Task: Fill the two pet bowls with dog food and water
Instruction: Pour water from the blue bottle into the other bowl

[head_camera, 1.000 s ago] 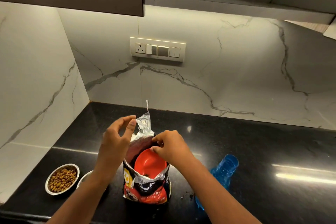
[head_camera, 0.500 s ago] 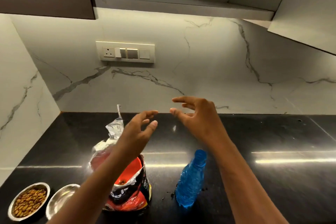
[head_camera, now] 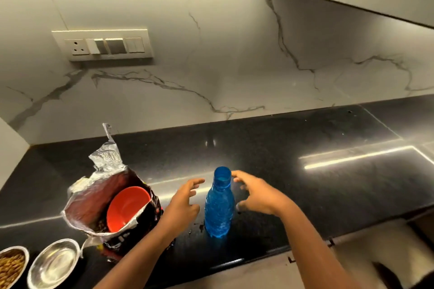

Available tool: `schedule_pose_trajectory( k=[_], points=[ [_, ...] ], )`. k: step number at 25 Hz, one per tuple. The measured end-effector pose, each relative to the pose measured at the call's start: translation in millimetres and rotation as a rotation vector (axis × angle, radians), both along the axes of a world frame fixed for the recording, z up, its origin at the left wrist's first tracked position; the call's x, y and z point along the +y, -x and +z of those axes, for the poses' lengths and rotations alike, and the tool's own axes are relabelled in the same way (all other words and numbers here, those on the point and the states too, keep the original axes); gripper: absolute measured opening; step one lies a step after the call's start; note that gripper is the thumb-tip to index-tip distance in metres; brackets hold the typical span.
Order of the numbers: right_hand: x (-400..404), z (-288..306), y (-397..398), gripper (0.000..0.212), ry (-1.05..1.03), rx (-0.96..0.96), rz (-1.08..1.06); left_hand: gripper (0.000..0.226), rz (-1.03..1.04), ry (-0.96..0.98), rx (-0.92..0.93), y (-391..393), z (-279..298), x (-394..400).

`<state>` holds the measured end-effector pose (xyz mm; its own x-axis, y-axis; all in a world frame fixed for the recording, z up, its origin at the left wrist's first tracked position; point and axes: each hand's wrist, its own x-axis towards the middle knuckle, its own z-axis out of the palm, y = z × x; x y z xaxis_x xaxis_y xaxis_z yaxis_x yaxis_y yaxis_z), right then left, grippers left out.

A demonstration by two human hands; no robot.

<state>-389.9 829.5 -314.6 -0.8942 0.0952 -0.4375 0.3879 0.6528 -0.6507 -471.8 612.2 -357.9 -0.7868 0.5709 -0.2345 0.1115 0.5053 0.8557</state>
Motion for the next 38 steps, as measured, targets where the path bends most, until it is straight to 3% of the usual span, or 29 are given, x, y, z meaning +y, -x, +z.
schedule_pose_trajectory(
  k=[3,7,16,20,25,30,34,38],
  points=[
    [-20,-36,-12,0.095,0.152,0.024,0.016,0.073,-0.030,0.010,-0.057,-9,-19,-2],
    [-35,-60,-20,0.080,0.284,0.177,-0.140,0.072,-0.063,0.000,-0.072,-17,-26,-1],
    [-59,-63,-41,0.080,0.238,0.313,-0.256,0.064,-0.074,-0.051,-0.034,-39,-15,-32],
    [-91,-33,-59,0.078,0.251,0.385,-0.284,0.064,-0.104,-0.180,-0.041,-47,17,-64],
    [-157,16,-83,0.069,0.284,0.514,-0.356,0.066,-0.159,-0.281,-0.093,-71,48,-128],
    [-239,39,-95,0.068,0.288,0.586,-0.361,0.051,-0.189,-0.283,-0.213,-75,50,-223],
    [-301,37,-87,0.073,0.328,0.577,-0.308,0.040,-0.080,-0.257,-0.208,-57,42,-292],
    [-353,24,-68,0.085,0.204,0.511,-0.181,0.034,0.098,-0.163,-0.245,-30,11,-353]
  ],
)
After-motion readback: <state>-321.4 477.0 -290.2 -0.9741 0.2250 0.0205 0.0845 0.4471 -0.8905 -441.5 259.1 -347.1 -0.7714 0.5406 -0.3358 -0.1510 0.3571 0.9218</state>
